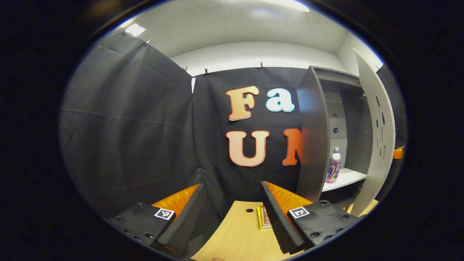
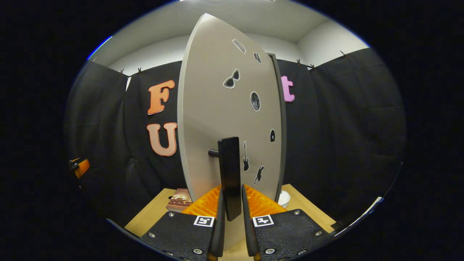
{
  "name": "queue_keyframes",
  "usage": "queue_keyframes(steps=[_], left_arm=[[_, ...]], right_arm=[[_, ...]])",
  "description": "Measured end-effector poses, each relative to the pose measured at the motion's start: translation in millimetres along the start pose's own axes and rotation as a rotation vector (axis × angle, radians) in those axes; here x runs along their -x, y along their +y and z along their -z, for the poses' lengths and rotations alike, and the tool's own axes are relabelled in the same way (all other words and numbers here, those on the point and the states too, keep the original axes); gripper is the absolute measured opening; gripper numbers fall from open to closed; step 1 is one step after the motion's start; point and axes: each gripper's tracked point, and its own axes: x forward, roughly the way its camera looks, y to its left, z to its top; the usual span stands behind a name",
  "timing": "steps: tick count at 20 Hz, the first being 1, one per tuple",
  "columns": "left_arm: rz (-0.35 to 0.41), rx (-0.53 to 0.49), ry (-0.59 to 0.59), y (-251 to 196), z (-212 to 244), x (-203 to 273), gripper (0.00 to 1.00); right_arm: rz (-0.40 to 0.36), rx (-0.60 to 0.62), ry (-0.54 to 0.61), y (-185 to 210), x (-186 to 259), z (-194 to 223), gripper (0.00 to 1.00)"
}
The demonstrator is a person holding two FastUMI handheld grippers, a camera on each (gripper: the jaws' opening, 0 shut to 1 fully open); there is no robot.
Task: Open the cabinet door with the right hand, grasp the bottle in the cabinet with the left hand and place it on the coaster, then close the cabinet door with the right hand.
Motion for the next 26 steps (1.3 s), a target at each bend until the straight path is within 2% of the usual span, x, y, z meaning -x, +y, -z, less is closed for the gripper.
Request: queue_keyframes(steps=[2, 4, 6, 7, 8, 9, 10, 11, 15, 18, 26], left_arm=[[0.041, -0.003, 0.001, -21, -1, -5, 0.97], [0.075, -0.012, -0.002, -41, -3, -9, 0.97], [0.109, -0.007, -0.001, -59, -2, -14, 0.97], [0.125, -0.005, 0.002, -69, -2, -16, 0.97], [0.140, -0.003, 0.005, -78, -1, -17, 0.97], [0.150, -0.003, 0.009, -86, 1, -20, 0.97], [0.160, -0.003, 0.013, -93, 2, -21, 0.97], [0.170, -0.003, 0.018, -102, 4, -23, 0.97], [0.205, -0.003, 0.033, -134, 9, -25, 0.99], [0.221, -0.003, 0.032, -154, 7, -28, 0.99], [0.280, 0.001, 0.054, -217, 16, -36, 1.00]], right_arm=[[0.041, 0.004, -0.005, -19, 11, 0, 0.24], [0.092, 0.040, -0.021, -40, 12, 0, 0.10], [0.131, 0.058, -0.026, -55, 19, -1, 0.06], [0.138, 0.048, -0.029, -64, 22, -1, 0.10], [0.139, 0.029, -0.027, -72, 26, -2, 0.03], [0.140, 0.013, -0.027, -84, 30, -3, 0.07], [0.144, 0.008, -0.026, -94, 32, -3, 0.07], [0.151, 0.013, -0.027, -106, 36, -1, 0.03], [0.191, 0.060, -0.039, -144, 39, -4, 0.03], [0.165, 0.000, -0.036, -162, 42, -4, 0.02], [0.118, -0.008, -0.040, -186, 45, -2, 0.02]])
